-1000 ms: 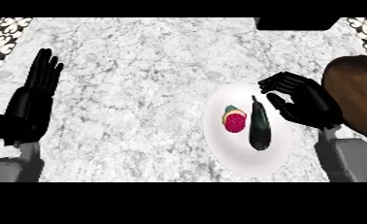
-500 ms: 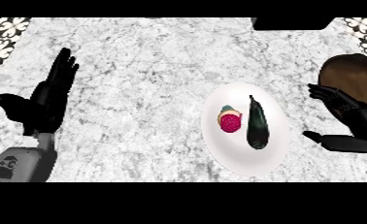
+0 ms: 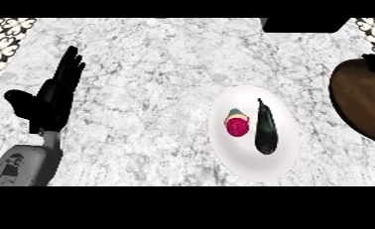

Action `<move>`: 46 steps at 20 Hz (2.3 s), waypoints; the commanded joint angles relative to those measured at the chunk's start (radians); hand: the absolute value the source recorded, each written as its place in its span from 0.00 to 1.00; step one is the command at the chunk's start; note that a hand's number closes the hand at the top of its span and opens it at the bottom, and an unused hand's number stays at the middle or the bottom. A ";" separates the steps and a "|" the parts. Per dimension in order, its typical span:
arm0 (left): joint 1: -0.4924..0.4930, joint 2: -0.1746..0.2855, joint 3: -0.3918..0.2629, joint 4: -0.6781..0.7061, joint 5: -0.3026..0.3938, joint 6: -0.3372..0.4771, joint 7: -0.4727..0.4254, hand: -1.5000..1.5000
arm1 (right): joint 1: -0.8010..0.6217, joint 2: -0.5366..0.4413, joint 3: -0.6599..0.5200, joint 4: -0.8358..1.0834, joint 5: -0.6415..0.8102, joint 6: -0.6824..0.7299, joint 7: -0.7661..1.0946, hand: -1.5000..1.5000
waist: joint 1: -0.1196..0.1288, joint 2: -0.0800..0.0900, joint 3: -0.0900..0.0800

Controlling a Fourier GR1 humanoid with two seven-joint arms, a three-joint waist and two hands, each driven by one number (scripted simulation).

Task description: Pick the eggplant from the plate and place it in the pan

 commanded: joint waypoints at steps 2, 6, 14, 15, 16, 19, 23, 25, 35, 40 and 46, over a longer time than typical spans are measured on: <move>-0.021 -0.003 0.012 -0.002 -0.015 -0.009 0.029 0.50 | -0.216 0.009 0.058 0.080 0.037 0.059 0.139 0.00 | 0.011 0.000 0.001; -0.046 -0.042 0.009 0.015 -0.032 0.000 0.038 0.50 | -0.307 0.018 0.061 0.068 0.071 0.077 0.178 0.00 | 0.006 0.000 0.001; 0.006 -0.062 0.034 0.030 -0.061 -0.025 -0.019 0.50 | -0.359 0.206 0.101 -0.005 0.009 0.104 0.377 0.00 | -0.006 -0.005 0.000; 0.015 -0.057 0.051 0.022 -0.054 -0.043 -0.024 0.50 | -0.338 0.163 0.071 -0.007 0.001 0.159 0.345 0.00 | -0.007 -0.004 0.000; 0.027 -0.057 0.052 0.024 -0.054 -0.041 -0.020 0.50 | -0.306 0.183 0.078 -0.066 -0.036 0.167 0.384 0.00 | -0.011 -0.005 0.000; 0.022 -0.043 0.067 -0.032 -0.059 -0.060 0.012 0.50 | -0.308 0.252 0.113 -0.046 0.056 0.116 0.342 0.00 | -0.003 -0.003 0.001; 0.022 -0.056 0.074 -0.038 -0.065 -0.056 0.049 0.50 | -0.276 0.288 0.137 -0.156 0.050 0.093 0.526 0.00 | -0.007 -0.005 0.001; 0.032 -0.063 0.082 -0.031 -0.073 -0.068 0.011 0.50 | -0.328 0.284 0.117 -0.143 0.016 0.125 0.609 0.00 | -0.005 -0.004 0.000; 0.009 -0.126 0.085 0.040 -0.128 -0.062 -0.033 0.50 | -0.174 0.338 0.151 -0.099 0.257 0.079 0.449 0.00 | -0.005 -0.001 0.001; -0.016 -0.124 0.104 0.063 -0.133 -0.081 -0.028 0.50 | -0.211 0.378 0.186 -0.005 0.298 0.121 0.407 0.00 | -0.004 -0.001 0.001; 0.023 -0.108 0.121 -0.076 -0.132 -0.100 0.066 0.50 | -0.249 0.386 0.178 0.033 0.348 0.181 0.349 0.00 | -0.001 -0.003 0.001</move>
